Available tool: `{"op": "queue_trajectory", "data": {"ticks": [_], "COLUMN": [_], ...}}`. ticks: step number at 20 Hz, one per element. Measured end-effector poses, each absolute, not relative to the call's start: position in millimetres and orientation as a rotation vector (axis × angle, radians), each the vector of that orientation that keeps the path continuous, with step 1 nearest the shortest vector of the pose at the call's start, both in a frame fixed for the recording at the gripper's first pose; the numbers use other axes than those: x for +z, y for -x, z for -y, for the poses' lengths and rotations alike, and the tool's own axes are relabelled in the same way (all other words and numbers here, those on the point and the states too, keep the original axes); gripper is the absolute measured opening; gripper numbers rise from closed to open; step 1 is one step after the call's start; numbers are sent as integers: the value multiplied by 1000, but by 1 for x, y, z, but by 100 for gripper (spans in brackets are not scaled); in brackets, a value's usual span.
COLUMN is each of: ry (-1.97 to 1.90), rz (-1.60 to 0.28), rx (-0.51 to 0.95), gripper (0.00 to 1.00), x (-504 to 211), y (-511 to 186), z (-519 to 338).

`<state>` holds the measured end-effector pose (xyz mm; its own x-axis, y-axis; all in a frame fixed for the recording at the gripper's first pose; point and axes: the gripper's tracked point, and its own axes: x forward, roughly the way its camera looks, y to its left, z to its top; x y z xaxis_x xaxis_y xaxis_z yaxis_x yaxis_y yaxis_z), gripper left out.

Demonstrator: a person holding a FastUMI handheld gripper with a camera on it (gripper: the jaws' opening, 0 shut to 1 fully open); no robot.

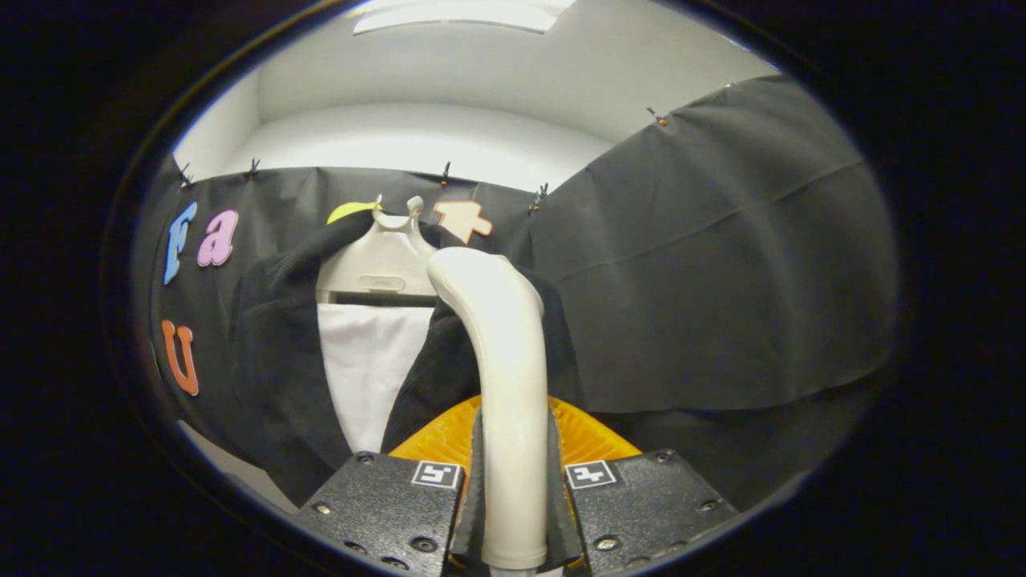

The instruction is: Iron the clothes twice with a garment steamer, once on the left side and once on the right side.

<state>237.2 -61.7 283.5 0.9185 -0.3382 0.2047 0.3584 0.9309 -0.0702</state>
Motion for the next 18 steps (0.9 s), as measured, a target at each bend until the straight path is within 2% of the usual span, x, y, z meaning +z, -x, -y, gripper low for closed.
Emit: {"op": "queue_trajectory", "data": {"ticks": [11,18], "ry": [170,173], "rz": [61,7], "rx": [-425,-418], "gripper": [35,35], "x": [229,191], "y": [-245,-239], "z": [69,68]}}
